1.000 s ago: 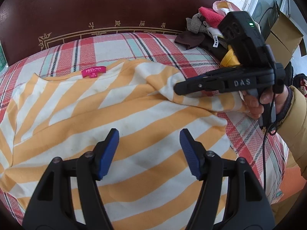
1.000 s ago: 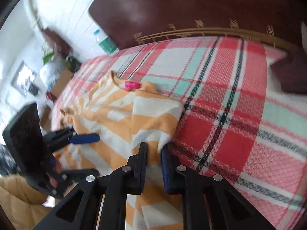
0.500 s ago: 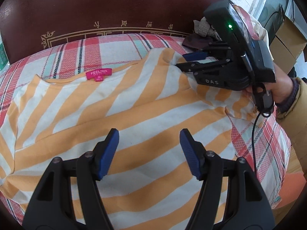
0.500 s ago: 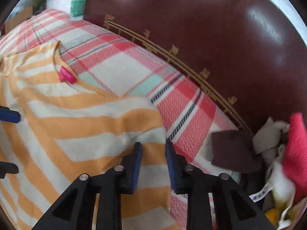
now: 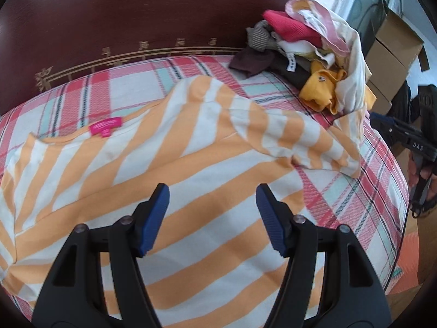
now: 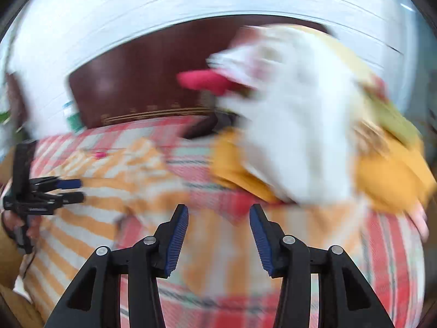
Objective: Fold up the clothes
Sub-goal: 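Grasp the striped sleeve beside the clothes pile with the right tool and lift it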
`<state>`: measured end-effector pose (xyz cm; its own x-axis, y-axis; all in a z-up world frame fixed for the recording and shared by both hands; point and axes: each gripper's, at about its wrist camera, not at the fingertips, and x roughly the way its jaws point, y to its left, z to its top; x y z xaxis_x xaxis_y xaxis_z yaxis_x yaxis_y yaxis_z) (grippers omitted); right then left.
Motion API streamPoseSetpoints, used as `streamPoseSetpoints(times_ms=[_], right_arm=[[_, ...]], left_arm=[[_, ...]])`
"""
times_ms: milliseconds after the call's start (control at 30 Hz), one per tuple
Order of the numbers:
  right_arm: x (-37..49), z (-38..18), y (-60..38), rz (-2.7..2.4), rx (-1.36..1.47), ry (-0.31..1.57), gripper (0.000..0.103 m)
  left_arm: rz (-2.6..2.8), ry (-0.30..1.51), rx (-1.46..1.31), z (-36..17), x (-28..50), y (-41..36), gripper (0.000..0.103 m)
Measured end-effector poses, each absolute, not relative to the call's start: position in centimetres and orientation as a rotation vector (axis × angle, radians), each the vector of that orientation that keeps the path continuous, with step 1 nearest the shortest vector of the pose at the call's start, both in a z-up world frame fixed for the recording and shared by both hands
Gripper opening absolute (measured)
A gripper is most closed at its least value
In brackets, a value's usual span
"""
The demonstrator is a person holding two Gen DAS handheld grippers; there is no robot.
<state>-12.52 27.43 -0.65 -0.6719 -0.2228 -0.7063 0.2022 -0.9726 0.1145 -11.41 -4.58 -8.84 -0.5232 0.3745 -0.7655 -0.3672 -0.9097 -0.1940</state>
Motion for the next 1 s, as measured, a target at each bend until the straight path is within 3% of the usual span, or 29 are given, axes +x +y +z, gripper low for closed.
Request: streamPoseSetpoints(times_ms=[267,467,567,600,633,667,700,833,1000], right_arm=[[-11.9,-5.7,37.4,-2.878,1.316,-0.369,0.052],[-13.4,-7.0,39.5,-2.81,1.266,-0.523,0.075],[-14.2,-7.2,39.5,-2.738,1.245,-0.535,0.076],[-14.4,-7.2,39.2,-2.734,1.254,-0.511,0.073],[-14.4,-7.2,38.9,-2.714,1.255,-0.485,0.054],[-14.4,-7.1,38.6,-2.681,1.253,-0.474,0.023],[-14.1,-7.0,38.5,-2.666,1.247,-0.498,0.018],[-11.8,-5.4,39.0,-2.619,1.138,-0.637,0.015],[-6.4,0.4,40.7,-2.601,0.798,-0.781,0.015]], left_arm=[[2.396,0.101,-1.202,-7.4,-13.5,0.1,0.067],[2.405,0.122,-1.225,-7.6,-14.6,0.9,0.067],[2.41,0.129,-1.246,-8.1,-15.4,1.3,0.067],[2.412,0.133,-1.254,-8.3,-15.7,1.5,0.067],[2.414,0.139,-1.262,-8.5,-16.0,1.7,0.067],[2.415,0.146,-1.269,-8.7,-16.2,1.9,0.067],[2.415,0.155,-1.276,-8.8,-16.4,2.1,0.067],[2.408,0.187,-1.285,-9.2,-17.1,2.9,0.067],[2.368,0.211,-1.276,-9.2,-18.2,4.4,0.067]])
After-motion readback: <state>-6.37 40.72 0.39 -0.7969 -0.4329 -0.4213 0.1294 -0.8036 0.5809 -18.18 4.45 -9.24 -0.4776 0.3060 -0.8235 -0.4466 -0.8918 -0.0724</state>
